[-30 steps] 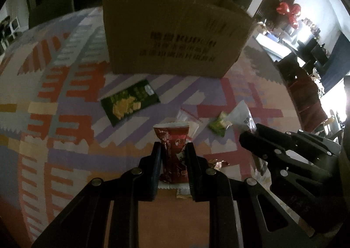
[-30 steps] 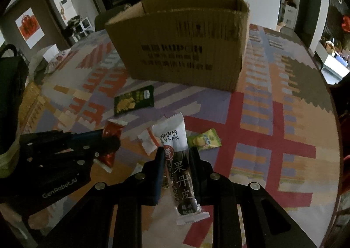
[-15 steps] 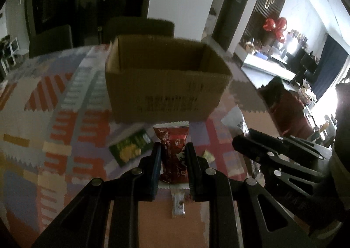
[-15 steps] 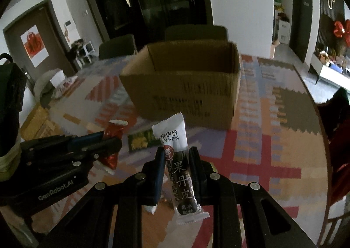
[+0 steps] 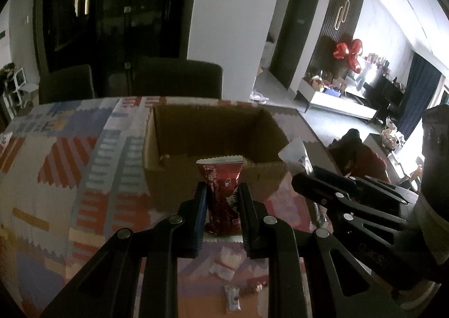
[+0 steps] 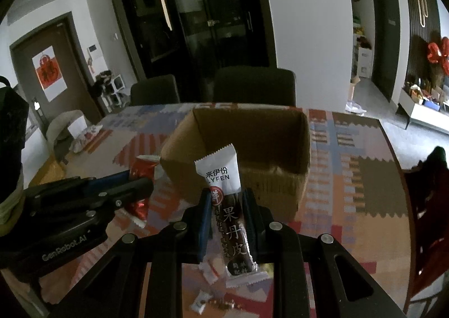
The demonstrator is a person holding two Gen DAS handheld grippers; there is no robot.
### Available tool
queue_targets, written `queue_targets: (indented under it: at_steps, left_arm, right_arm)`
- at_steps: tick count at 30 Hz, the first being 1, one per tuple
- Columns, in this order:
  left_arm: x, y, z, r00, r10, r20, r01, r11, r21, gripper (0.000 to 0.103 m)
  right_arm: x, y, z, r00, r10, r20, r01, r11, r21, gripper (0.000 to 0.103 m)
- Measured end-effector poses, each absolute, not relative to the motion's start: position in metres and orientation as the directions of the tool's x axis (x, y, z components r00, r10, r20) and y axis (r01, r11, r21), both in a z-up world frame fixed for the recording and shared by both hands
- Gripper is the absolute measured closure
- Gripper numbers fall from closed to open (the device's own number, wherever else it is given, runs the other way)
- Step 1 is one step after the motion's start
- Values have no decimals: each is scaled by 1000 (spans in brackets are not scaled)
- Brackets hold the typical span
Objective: Organize snacks
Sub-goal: 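Carry both snacks into the cardboard box and open both tools to release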
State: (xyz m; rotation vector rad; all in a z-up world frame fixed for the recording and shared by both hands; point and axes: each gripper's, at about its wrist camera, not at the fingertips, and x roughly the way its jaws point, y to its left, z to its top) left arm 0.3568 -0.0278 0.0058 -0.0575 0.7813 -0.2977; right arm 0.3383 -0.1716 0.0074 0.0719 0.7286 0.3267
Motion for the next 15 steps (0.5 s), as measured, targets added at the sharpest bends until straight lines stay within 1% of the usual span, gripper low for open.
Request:
queue_targets:
  at_steps: [6, 15]
  left_arm:
    - [380, -26, 19, 679, -286, -676, 241, 957, -162, 81]
    - [421, -24, 32, 693, -255, -674, 235, 964, -123, 81]
  right_arm:
    - [365, -168, 26, 709, 324, -626, -293, 943, 157, 80]
    - [409, -159, 39, 710, 311, -632, -313, 943, 112, 80]
